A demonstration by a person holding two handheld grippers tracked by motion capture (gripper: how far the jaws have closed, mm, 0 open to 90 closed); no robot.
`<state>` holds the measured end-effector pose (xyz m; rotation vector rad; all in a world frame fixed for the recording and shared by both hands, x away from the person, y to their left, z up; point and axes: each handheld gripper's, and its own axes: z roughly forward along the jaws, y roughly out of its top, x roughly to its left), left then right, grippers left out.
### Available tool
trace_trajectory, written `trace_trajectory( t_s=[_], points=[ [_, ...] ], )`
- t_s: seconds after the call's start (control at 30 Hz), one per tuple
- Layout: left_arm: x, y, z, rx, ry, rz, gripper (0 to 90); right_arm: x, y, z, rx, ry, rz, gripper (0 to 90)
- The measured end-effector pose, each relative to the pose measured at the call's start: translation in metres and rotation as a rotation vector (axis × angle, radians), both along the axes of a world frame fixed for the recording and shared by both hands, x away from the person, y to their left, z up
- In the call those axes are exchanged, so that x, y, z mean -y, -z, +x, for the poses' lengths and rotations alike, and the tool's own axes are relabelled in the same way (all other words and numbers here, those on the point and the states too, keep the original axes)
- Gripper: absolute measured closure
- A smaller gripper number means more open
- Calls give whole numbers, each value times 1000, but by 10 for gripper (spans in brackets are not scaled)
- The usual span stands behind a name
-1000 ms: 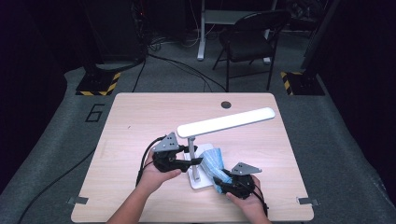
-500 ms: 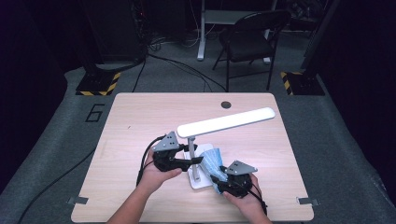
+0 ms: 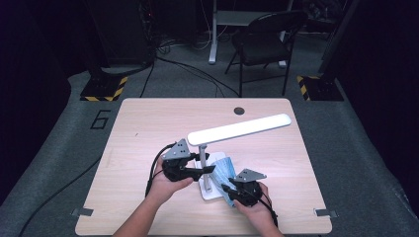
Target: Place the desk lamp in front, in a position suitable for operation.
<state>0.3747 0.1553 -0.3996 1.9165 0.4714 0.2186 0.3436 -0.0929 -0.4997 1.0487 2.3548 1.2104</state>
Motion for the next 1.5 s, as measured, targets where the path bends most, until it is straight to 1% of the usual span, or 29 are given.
trace_trajectory(
  t_s=[0.07, 0.1, 0.13, 0.2, 0.23, 0.27, 0.37, 0.43, 0.47, 0.5, 0.53, 0.57, 0.63, 0.67, 0.73, 0.77, 0.8, 0.87, 0.93, 0.97, 1.0, 1.03, 1.17, 1.23, 1.27, 1.3, 1.37, 1.47, 1.5],
  points=[
    [0, 0, 0, 0, -2, -1, 505, -2, 0, -3, -8, 16, 0, 611],
    [0, 0, 0, 0, -4, -1, 505, -2, 0, -3, 13, 10, -7, 600],
    [0, 0, 0, 1, -6, 0, 506, -4, -1, -4, 15, 25, -11, 595],
    [0, -1, 0, -3, -2, 5, 506, -4, 0, -4, 19, 21, -30, 587],
    [1, 0, 0, -1, -7, 1, 505, -4, 1, -4, 15, 18, -25, 587],
    [0, 0, 0, -5, -6, -2, 505, -4, 2, -4, 8, 32, -6, 586],
    [0, 0, 0, -7, -5, -4, 502, 0, 2, -2, 3, 35, 8, 577],
    [0, 0, 0, -6, -6, -4, 504, -1, 3, -2, 6, 42, 5, 584],
    [0, 0, 0, -5, -4, -3, 505, 0, 3, -2, 14, 23, -10, 585],
    [0, 0, 0, -2, -3, -2, 505, -1, 3, -2, 28, 25, -26, 585],
    [0, 0, 0, -5, 5, 1, 506, -2, 4, -3, 25, 26, -25, 591],
    [0, 0, 0, -3, 4, 1, 507, -1, 5, -2, 29, 15, -35, 599],
    [1, 1, -1, 6, -5, 0, 508, 0, 5, -1, 29, 10, -36, 644],
    [0, 1, -1, 8, -4, 0, 509, -1, 5, -1, 13, 13, -24, 659],
    [0, 1, -1, 7, -2, -1, 510, 0, 3, -2, 9, 11, -10, 681],
    [0, 1, -1, 13, -4, 0, 510, 1, 2, -3, 9, 11, -16, 686],
    [0, 1, -1, 13, -4, 1, 511, 0, 1, -5, 5, 16, -8, 689],
    [0, 1, -1, 14, 1, -1, 512, -3, -1, -9, 2, -6, -5, 691],
    [1, 1, -1, 11, 6, 0, 512, -7, 0, -12, 4, -29, -40, 690],
    [0, 1, -1, 9, 6, -1, 512, -9, 1, -12, 6, -28, -46, 691],
    [0, 1, -1, 9, 7, -2, 512, -9, 2, -11, -1, -26, -46, 690],
    [0, 1, -1, 10, 7, -3, 512, -7, 1, -8, -21, -23, -37, 689],
    [0, 2, -1, 15, 4, -7, 512, -8, 3, -5, -41, -37, -34, 689],
    [0, 3, -1, 12, 8, -14, 512, -7, 1, -3, -58, -38, -45, 691],
    [0, 3, -1, 11, 9, -15, 512, -8, 2, -1, -52, -28, -35, 691],
    [0, 3, -1, 11, 10, -16, 512, -8, 2, -1, -82, -26, -23, 691],
    [0, 3, -1, 12, 8, -14, 512, -8, 1, 1, -84, -31, -22, 689],
    [0, 3, -1, 12, 9, -15, 512, -10, 0, 0, -85, -25, -38, 688],
    [0, 3, -1, 12, 9, -17, 512, -11, 1, -1, -74, -25, -43, 688]
  ],
)
